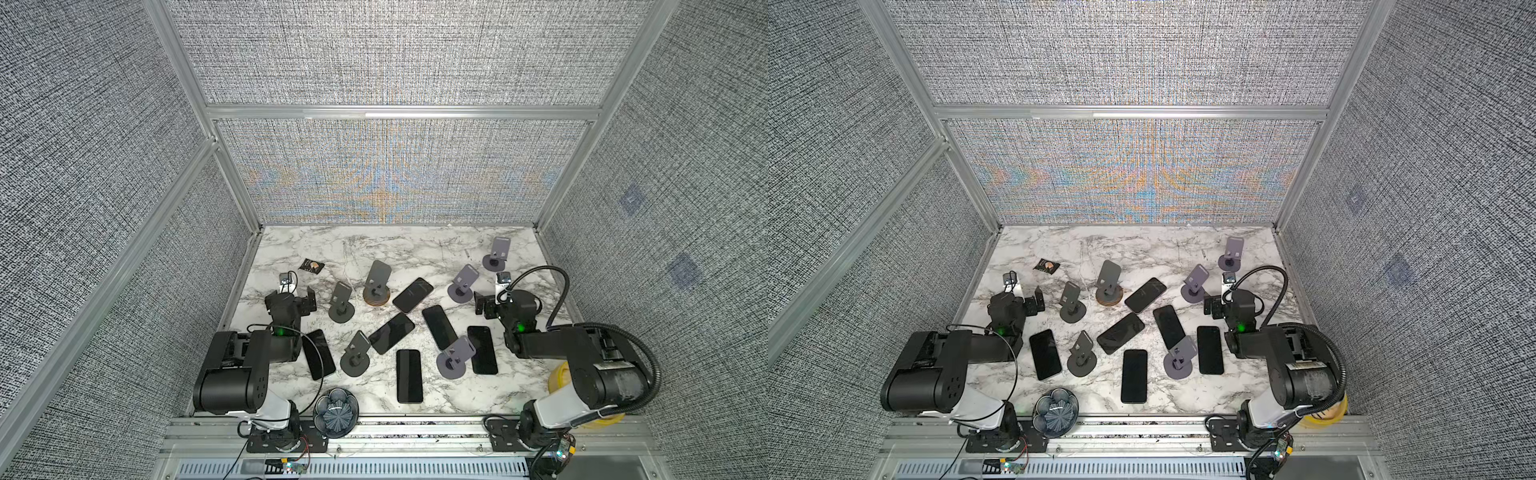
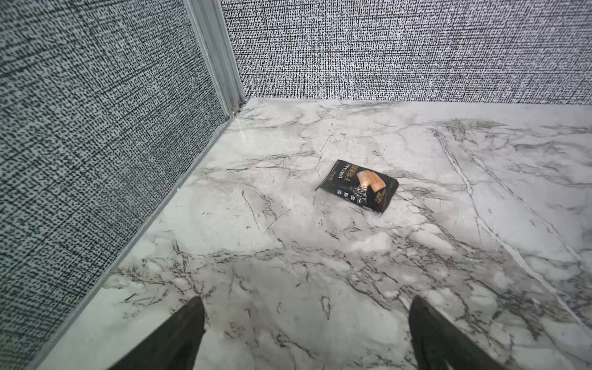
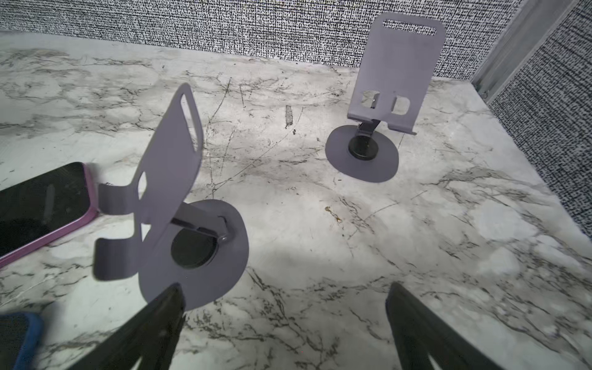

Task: Remove the phone from the phone stand
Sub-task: Reset both arms

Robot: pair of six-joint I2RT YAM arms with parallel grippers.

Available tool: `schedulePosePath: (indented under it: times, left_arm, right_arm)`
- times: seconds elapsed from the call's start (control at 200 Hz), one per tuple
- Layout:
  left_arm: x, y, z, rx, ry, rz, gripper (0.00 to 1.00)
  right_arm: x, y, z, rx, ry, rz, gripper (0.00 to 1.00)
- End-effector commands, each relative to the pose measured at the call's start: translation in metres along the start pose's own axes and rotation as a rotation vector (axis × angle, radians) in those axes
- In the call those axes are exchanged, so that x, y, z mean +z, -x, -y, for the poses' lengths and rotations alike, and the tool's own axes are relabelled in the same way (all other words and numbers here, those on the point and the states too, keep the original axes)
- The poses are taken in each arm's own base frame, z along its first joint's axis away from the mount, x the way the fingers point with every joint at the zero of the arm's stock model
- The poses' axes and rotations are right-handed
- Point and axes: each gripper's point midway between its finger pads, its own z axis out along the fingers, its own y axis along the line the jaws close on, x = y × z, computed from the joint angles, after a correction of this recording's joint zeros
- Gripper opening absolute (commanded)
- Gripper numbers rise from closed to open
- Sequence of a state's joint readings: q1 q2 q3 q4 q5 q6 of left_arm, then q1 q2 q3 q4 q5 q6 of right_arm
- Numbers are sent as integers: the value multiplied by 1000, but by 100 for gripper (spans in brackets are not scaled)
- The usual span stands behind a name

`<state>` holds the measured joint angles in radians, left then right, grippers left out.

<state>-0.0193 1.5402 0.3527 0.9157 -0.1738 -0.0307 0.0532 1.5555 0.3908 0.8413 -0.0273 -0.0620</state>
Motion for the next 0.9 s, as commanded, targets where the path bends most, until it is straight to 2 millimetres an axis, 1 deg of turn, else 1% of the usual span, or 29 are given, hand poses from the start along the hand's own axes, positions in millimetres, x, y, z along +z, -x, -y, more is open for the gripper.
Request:
schedulePosePath:
  times: [0.0,0.11,0.205,0.45,0.675,0.891]
  left_arm:
    - [-2,10,1,-12,-9,46,99]
    - [-3,11,1,-11,-9,51,99]
    - [-3,11,1,-12,-9,51,99]
    - [-3,11,1,-11,-7,52,99]
    - [-3,11,2,-8,-10,52,99]
    - [0,9,3,-8,-14,35,99]
  right_arm:
    - [-1,10,-4,-12,28,44,99]
    - [-2,10,-3,-11,23,46,99]
    - [-2,10,4,10,-19,42,99]
    - [-2,12,4,9,-20,48,99]
    - [-3,10,4,8,-20,43,99]
    - [-3,11,4,8,-20,45,99]
